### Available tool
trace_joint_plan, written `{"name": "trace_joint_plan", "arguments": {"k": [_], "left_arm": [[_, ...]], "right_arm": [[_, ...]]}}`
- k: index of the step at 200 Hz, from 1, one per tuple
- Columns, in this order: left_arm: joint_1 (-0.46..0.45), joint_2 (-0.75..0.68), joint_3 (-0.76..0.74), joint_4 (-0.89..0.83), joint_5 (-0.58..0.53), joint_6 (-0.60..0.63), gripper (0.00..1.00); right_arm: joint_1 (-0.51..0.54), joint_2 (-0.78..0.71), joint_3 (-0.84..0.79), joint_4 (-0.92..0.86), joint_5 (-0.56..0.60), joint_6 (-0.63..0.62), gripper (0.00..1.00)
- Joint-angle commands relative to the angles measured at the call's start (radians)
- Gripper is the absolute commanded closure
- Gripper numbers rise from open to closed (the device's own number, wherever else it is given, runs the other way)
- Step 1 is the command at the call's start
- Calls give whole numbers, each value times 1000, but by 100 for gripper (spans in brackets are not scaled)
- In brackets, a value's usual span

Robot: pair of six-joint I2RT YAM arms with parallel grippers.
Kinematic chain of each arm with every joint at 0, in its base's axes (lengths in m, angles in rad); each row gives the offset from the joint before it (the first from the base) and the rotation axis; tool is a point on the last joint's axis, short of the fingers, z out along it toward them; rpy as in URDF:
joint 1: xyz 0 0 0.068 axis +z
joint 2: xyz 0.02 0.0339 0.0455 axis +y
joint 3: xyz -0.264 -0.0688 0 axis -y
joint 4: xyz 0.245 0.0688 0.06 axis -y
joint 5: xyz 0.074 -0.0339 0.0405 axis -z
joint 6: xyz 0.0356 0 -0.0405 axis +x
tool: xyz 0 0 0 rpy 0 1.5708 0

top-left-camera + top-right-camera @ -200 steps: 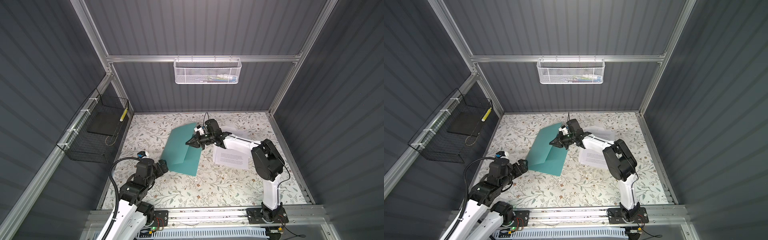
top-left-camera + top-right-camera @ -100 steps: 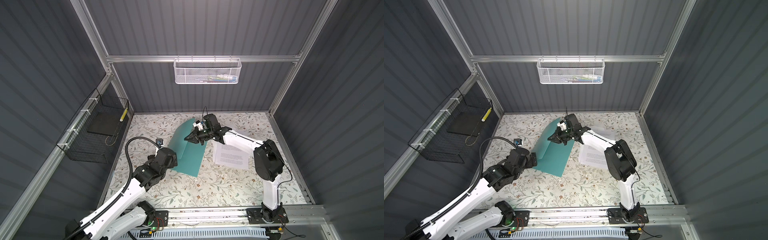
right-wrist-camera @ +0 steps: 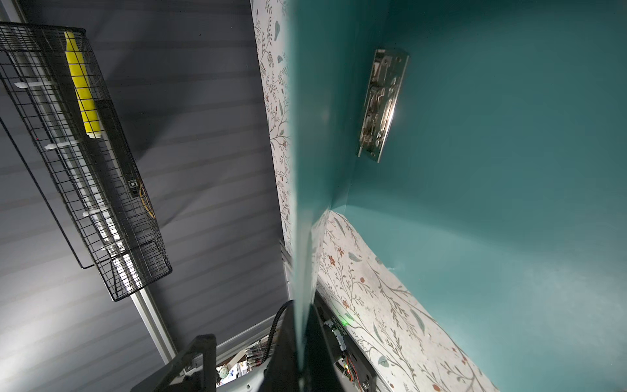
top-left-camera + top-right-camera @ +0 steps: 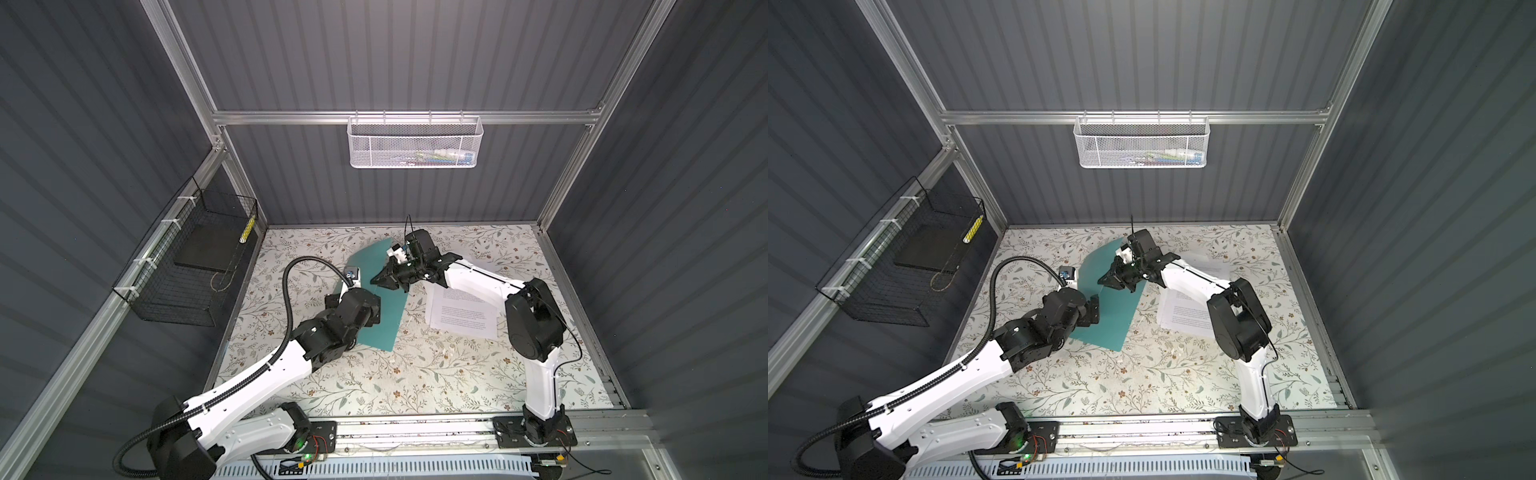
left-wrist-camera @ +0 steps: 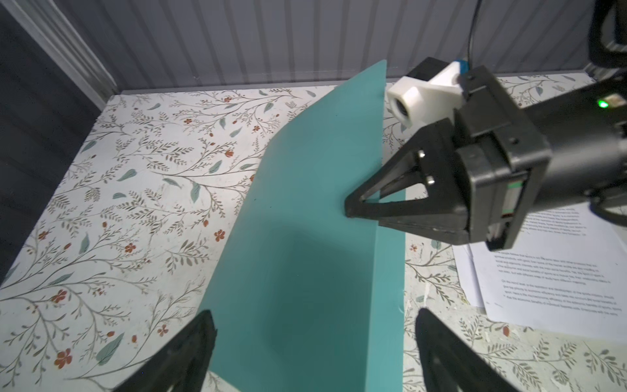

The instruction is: Put the files into the folder

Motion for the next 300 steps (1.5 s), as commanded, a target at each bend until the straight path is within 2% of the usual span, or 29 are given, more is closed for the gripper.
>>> {"name": "trace_joint_plan", "arguments": {"k": [1,64,89,99,116,163,170,183,189,232,236,242,295,300], "left_arm": [[-21,31,56,5,10,37,12],[-60,136,115,-96,-79,40,36],[-60,145,114,-105,-100,46,43],[-60,146,114,-107,-107,48,52],[-60,148,120,-117,-117,53,59],[-60,153,92,-90,-111,48,65],[-60,156,90,-87,-111,48,71],[-61,166,90,-87,-112,48,74],[-61,170,89,-87,-117,47,81],[-60,183,88,-60,-126,54,87],[-60,185,89,-59,-127,53,96],[-60,192,94,-65,-130,52,100],[-60,190,100,-74,-132,57,100],[-61,185,101,-77,-131,57,100]], "right_arm": [[7,-2,42,-24,3,-23,100],[17,-4,99,-67,-15,-13,100],[21,-12,117,-73,-31,-19,100],[21,-15,120,-73,-34,-21,100],[21,-18,121,-73,-43,-22,100],[21,-19,114,-53,-59,-6,100],[21,-21,117,-54,-59,-6,100],[21,-28,119,-58,-63,-7,100],[22,-30,119,-62,-62,-9,100],[24,-40,113,-65,-68,-11,100],[24,-40,112,-65,-68,-10,100],[24,-40,113,-64,-70,-10,100],[25,-26,144,-75,-90,-22,100],[23,-22,148,-71,-101,-25,95]]}}
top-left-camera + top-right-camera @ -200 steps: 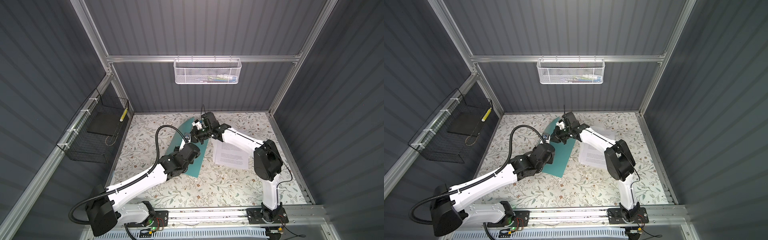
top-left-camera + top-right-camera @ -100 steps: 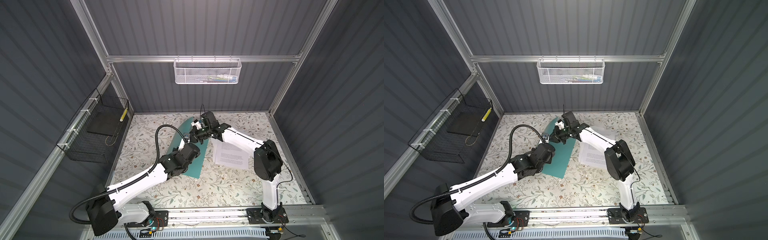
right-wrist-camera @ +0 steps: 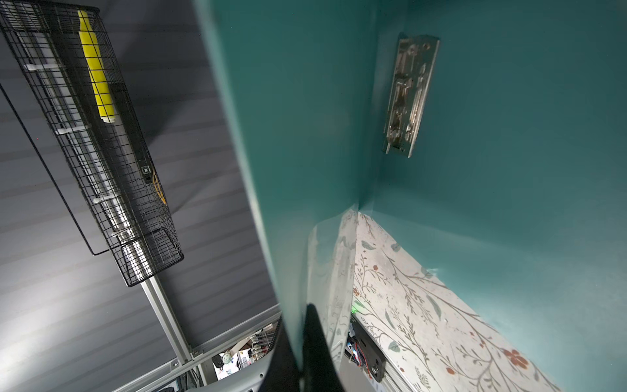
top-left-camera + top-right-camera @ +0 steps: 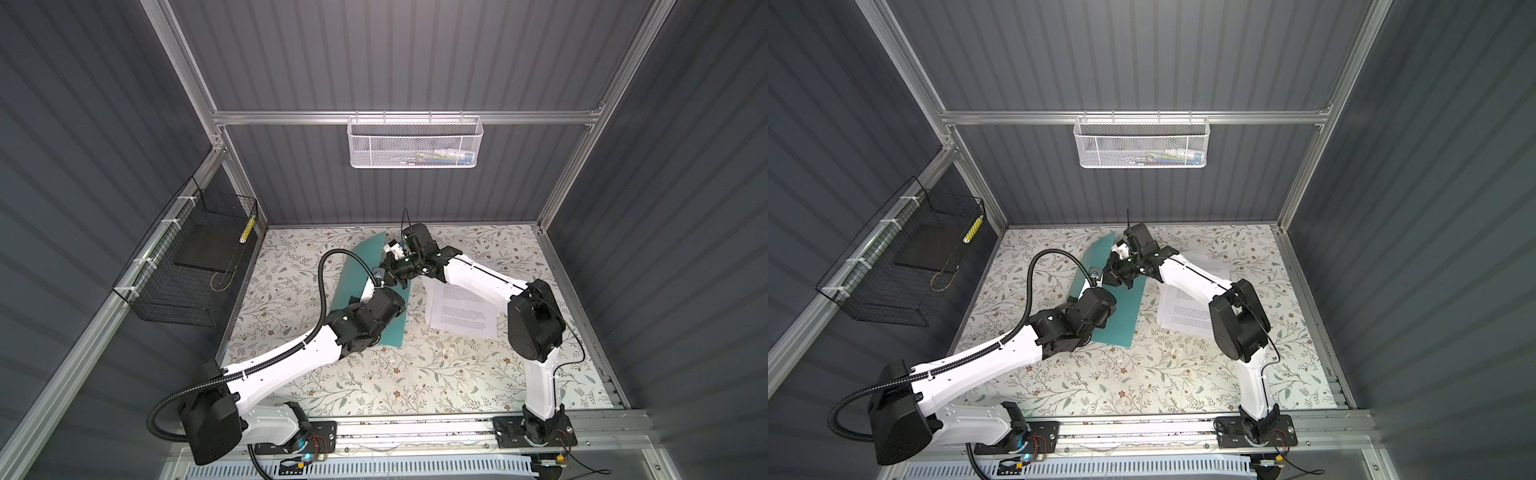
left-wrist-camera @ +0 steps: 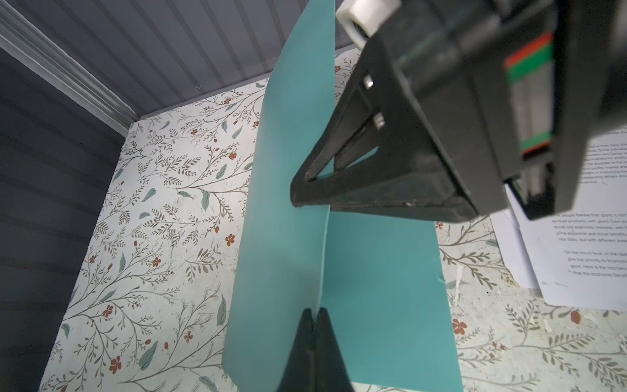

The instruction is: Put the files into the folder

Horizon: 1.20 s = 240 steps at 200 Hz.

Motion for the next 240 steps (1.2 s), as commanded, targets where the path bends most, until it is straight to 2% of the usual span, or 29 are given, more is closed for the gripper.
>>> {"name": "trace_joint_plan", "arguments": {"k": [1,10,25,40,71,131,151,179,204,219,240], "left_arm": [[2,-6,13,-7,0,-2,100],[2,-16,21,-13,11,-2,100],[2,-37,36,-32,25,0,100],[3,-68,49,-46,31,-3,100],[4,-109,86,-83,43,-29,100],[4,-127,79,-118,18,-206,100],[4,-157,64,-125,18,-262,100],[4,-210,35,-140,10,-326,100],[4,-238,4,-138,2,-317,100],[4,-255,-21,-117,2,-286,100],[4,-268,-31,-129,-17,-267,100]], "right_arm": [[9,-22,56,27,-79,-16,94],[6,-17,59,41,-101,-12,86],[-3,-24,59,48,-103,-16,61],[-19,-40,55,47,-95,-30,47],[-86,-133,-49,139,-83,-23,32],[-189,-261,-239,200,-99,-67,19],[-200,-260,-287,195,-93,-82,19],[-203,-251,-350,208,-67,-87,23],[-192,-205,-387,207,-17,-121,31],[-185,-158,-408,225,7,-123,43],[-170,-92,-416,234,18,-134,78]]}}
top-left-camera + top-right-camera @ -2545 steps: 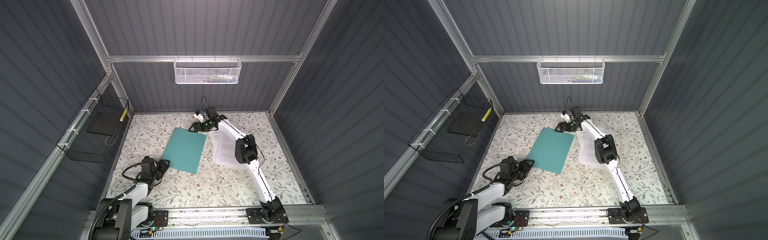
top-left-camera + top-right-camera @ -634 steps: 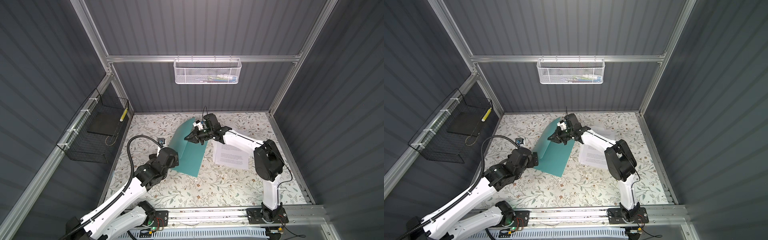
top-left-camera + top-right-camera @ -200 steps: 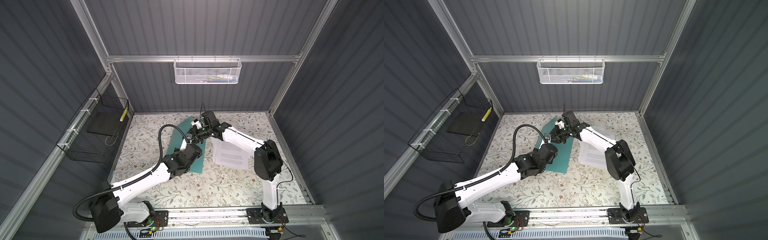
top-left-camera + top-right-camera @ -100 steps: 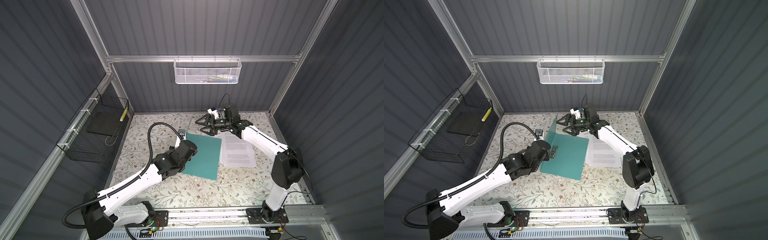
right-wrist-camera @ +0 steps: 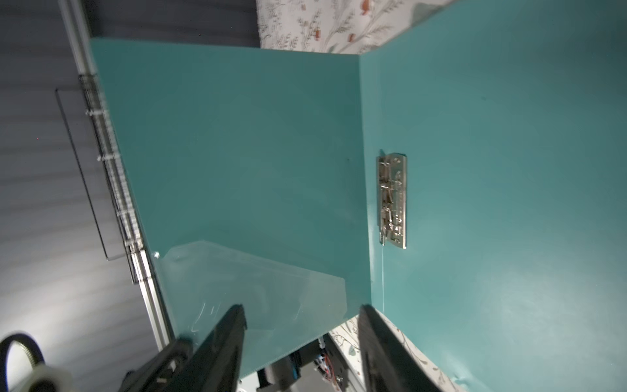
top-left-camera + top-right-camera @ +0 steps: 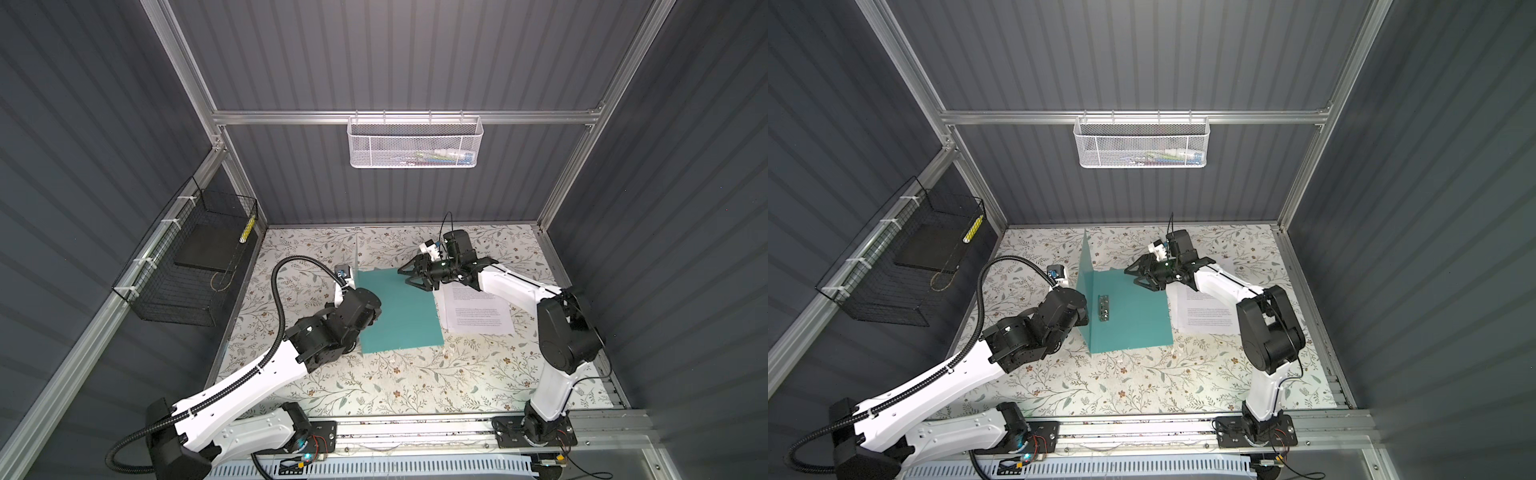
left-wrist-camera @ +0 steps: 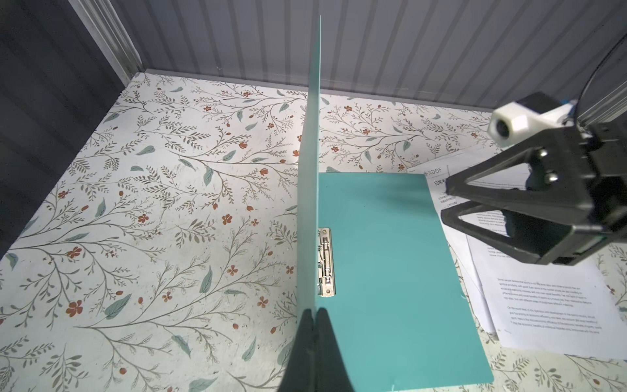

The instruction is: Put the files into the folder

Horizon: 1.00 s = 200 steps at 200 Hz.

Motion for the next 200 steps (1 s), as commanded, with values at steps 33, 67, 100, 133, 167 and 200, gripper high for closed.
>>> {"name": "trace_joint_plan", "arguments": {"k": [33,67,100,133,167,200], "left_arm": [[1,-28,-21,-54,-75,7,100],[2,-13,-23,-117,-132,-43,97],[61,19,-40,-166,-164,-114,77],[229,59,-92,-99,-32,-94,67],[335,132,-103,-86,39,-91,46],[457,210,-151,-28,169,-76,35]], "right_arm": [[38,124,-41,0,69,-57,93],[47,155,-74,-12,81,-73,95],[48,167,-123,-6,84,-75,96],[51,156,-177,14,82,-61,97],[56,150,-206,20,86,-51,96],[58,154,-209,16,89,-49,92]]}}
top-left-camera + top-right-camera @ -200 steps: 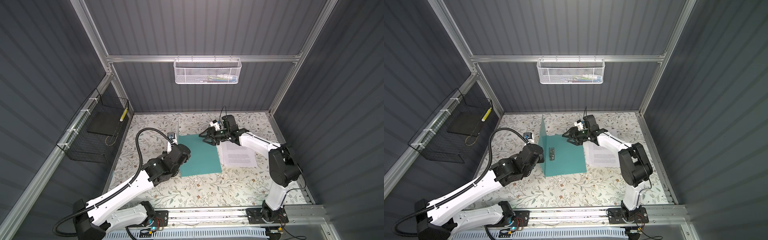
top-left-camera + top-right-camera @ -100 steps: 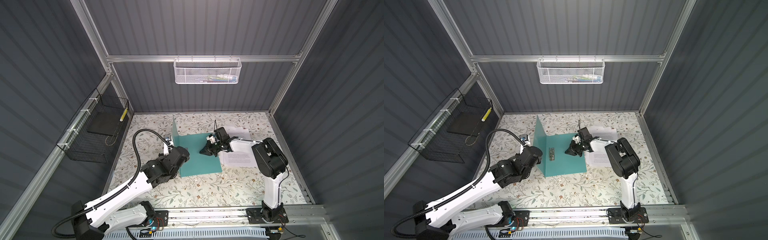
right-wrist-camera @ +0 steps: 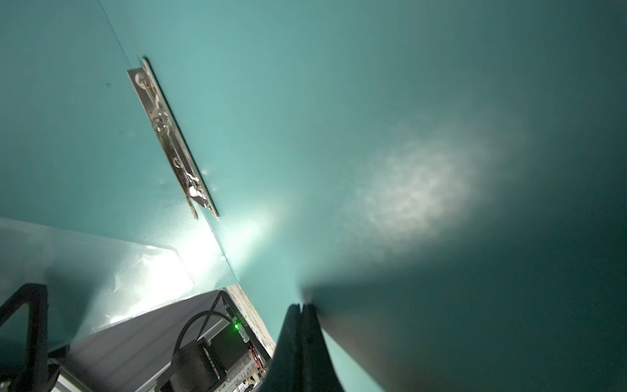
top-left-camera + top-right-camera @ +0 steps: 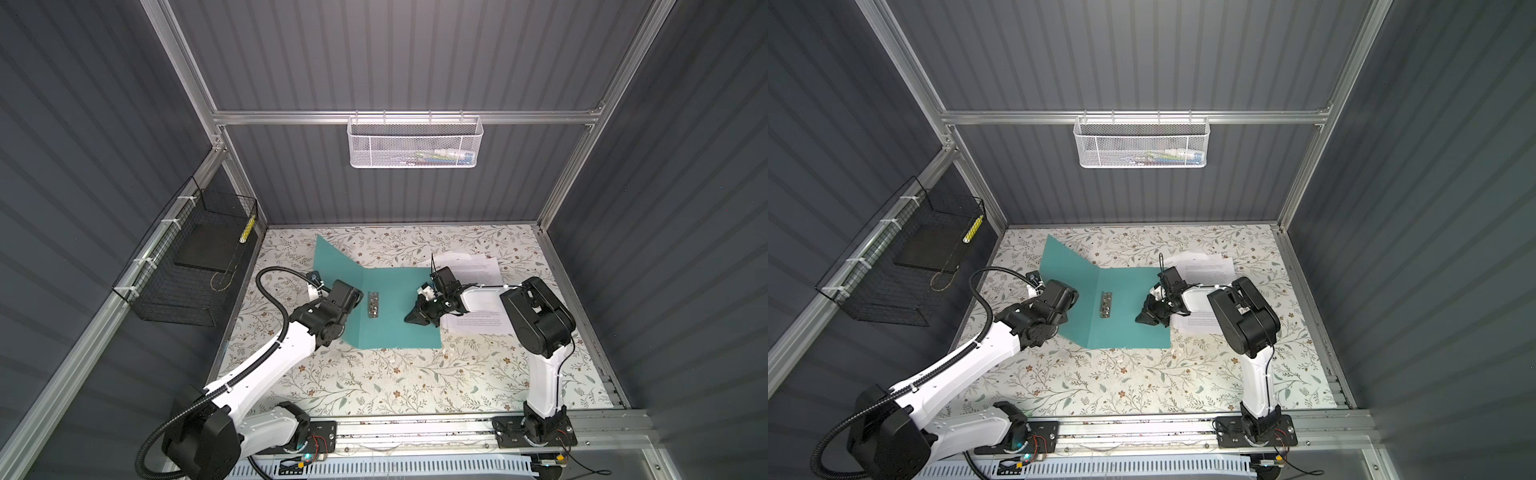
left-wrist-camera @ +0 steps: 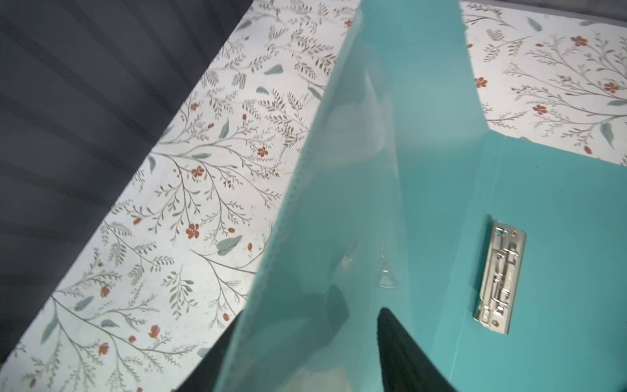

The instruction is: Put the files into the folder

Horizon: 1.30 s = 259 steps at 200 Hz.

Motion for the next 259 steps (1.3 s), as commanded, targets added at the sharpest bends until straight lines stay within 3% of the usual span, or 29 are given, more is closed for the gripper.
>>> {"name": "trace_joint_plan", "arguments": {"k": [1,49,115,155,259], "left_arm": [[74,50,-42,37,127,8,35],[233,195,-96,151,318,38,29],[360,306,-101,190,376,87,15],[412,282,-60,184,387,146,12],[413,99,44,24,332,242,7]], "right_arm": [[7,8,-10,0,16,3,92],[8,10,5,-25,2,1,86],[7,40,13,-13,-29,14,86],[15,37,13,-3,-50,29,86],[44,-24,-8,88,-95,118,78]]}}
